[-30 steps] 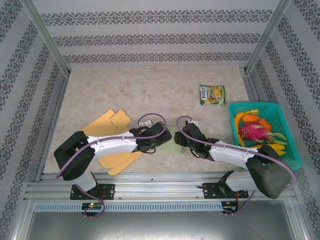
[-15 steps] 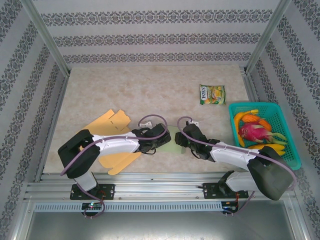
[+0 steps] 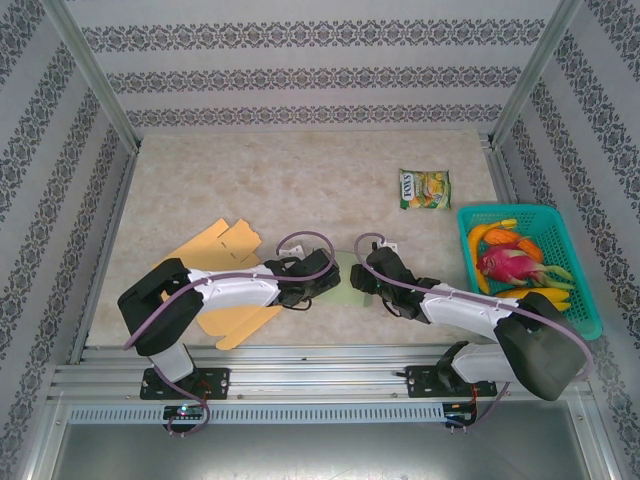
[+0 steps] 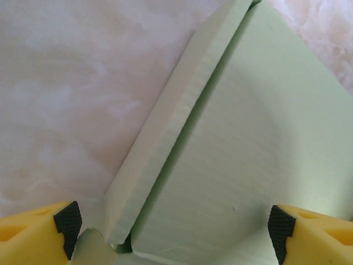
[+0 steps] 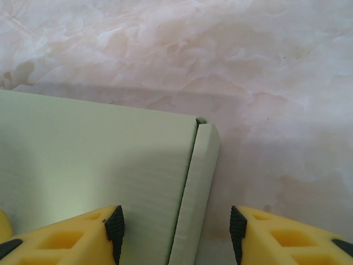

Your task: Fold the paper box

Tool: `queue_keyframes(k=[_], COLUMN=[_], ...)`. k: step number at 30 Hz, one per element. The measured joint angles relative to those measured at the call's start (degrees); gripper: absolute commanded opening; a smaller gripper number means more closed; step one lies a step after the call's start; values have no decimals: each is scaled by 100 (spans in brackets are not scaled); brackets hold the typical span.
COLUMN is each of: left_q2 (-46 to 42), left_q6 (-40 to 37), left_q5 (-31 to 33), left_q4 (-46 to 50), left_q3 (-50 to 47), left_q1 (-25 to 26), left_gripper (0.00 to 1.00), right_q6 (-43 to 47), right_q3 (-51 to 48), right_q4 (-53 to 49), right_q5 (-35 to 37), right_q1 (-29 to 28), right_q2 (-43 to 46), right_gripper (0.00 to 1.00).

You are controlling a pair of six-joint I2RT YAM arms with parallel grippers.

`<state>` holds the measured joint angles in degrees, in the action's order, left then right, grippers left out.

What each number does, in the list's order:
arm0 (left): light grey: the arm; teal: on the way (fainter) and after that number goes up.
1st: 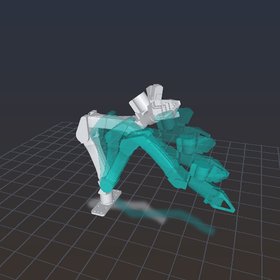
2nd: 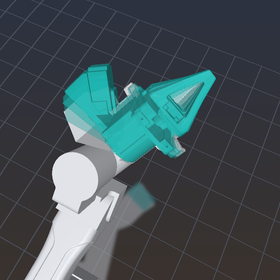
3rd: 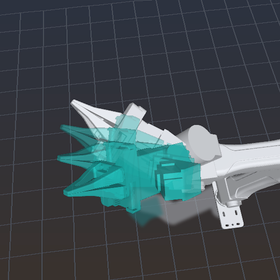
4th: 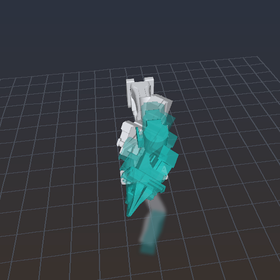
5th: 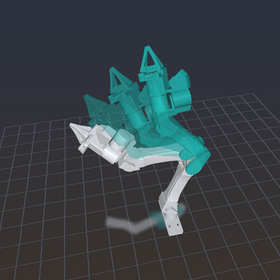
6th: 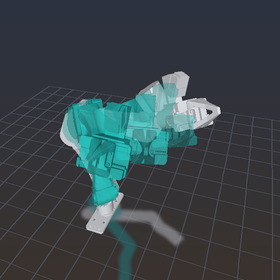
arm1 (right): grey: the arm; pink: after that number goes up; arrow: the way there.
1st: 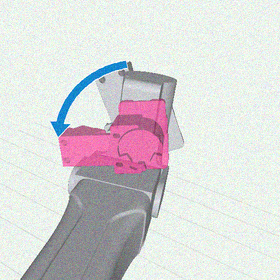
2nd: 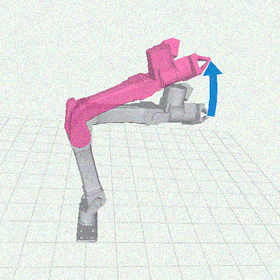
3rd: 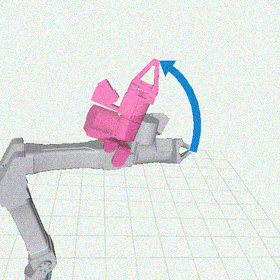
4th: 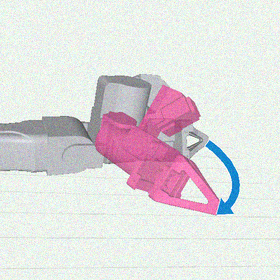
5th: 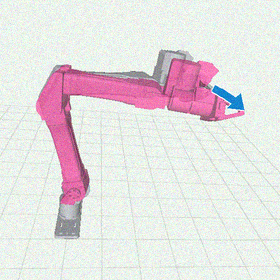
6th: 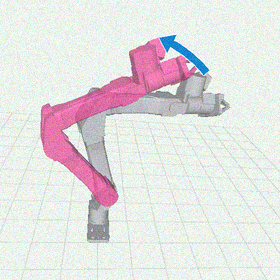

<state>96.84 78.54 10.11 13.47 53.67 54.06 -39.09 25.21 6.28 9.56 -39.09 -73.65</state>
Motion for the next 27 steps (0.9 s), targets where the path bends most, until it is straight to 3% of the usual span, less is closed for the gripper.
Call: queue_keyframes(k=[8,21,27], left_q2=[0,28,28], left_q6=[52,90,131], left_q5=[-39,11,138], left_q4=[-186,-284,-396], left_q3=[-63,-109,-170], left_q1=[0,9,33], left_gripper=[79,78,79], right_q6=[0,4,35], right_q3=[0,0,-44], right_q4=[26,-7,-503], right_q5=[0,7,37], right_q1=[0,0,-37], right_q2=[-26,-9,452], right_gripper=[54,58,57])
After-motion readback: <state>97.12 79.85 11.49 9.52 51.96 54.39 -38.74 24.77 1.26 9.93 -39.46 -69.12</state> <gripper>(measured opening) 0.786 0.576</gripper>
